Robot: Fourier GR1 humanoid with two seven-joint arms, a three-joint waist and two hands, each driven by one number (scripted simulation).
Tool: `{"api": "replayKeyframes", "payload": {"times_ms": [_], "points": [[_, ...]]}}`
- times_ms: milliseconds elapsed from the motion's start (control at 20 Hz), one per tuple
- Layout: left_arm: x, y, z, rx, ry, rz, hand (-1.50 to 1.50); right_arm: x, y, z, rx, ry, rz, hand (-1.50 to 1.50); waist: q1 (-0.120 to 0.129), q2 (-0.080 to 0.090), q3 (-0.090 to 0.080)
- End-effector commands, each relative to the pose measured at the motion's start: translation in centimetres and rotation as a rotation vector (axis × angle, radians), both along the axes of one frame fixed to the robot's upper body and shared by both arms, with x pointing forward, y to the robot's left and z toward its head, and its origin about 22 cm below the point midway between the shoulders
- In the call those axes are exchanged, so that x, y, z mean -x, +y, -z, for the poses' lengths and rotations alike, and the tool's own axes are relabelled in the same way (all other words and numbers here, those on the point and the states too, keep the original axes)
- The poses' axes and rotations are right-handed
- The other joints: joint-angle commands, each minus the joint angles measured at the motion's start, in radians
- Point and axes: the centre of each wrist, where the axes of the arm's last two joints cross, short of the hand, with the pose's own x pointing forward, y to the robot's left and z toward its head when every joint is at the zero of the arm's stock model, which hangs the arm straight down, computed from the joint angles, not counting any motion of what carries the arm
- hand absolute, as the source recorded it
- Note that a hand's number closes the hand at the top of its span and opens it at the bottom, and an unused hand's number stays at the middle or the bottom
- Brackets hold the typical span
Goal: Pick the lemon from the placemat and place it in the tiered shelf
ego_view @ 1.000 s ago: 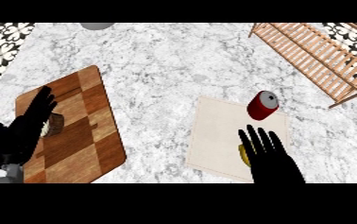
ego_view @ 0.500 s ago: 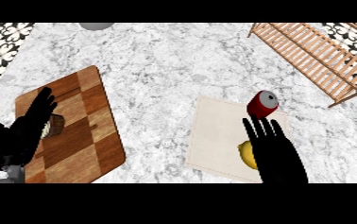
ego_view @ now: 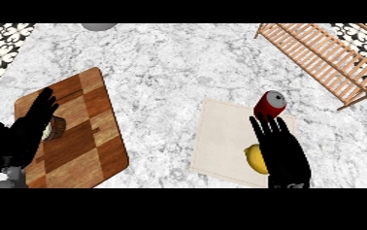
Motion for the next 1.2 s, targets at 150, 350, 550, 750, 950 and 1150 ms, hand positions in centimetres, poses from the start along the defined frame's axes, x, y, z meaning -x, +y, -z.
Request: {"api": "replayKeyframes", "payload": {"times_ms": [150,350,550,750,950,1150], "points": [[0.9,-0.6,0.0,-0.009,0.028,0.003,0.00,-2.0,-1.3,3.0,-0.013,0.015,0.015,-1.50,0.003,0.003,-0.004],[0.7,-1.1,1.6,0.010,0.018,-0.001,0.00,-1.7,-1.7,4.6,-0.005,0.055,0.016,-1.50,0.001,0.003,-0.004],[-0.2,1.3,0.9,0.005,0.047,-0.025,0.00,-2.1,0.2,3.0,-0.049,0.049,-0.002,1.50,-0.001,0.003,-0.004],[0.5,0.6,0.1,0.009,0.035,0.012,0.00,-1.2,-0.4,4.2,0.016,0.037,-0.044,1.50,0.000,0.002,-0.004],[3.2,1.2,1.4,0.008,0.021,0.002,0.00,-3.0,-2.6,2.3,0.010,-0.040,-0.075,1.50,0.004,0.002,-0.004],[0.2,-0.9,0.1,-0.009,0.038,-0.013,0.00,-1.2,-1.3,1.1,-0.020,-0.120,-0.101,1.50,-0.004,0.002,-0.004]]}}
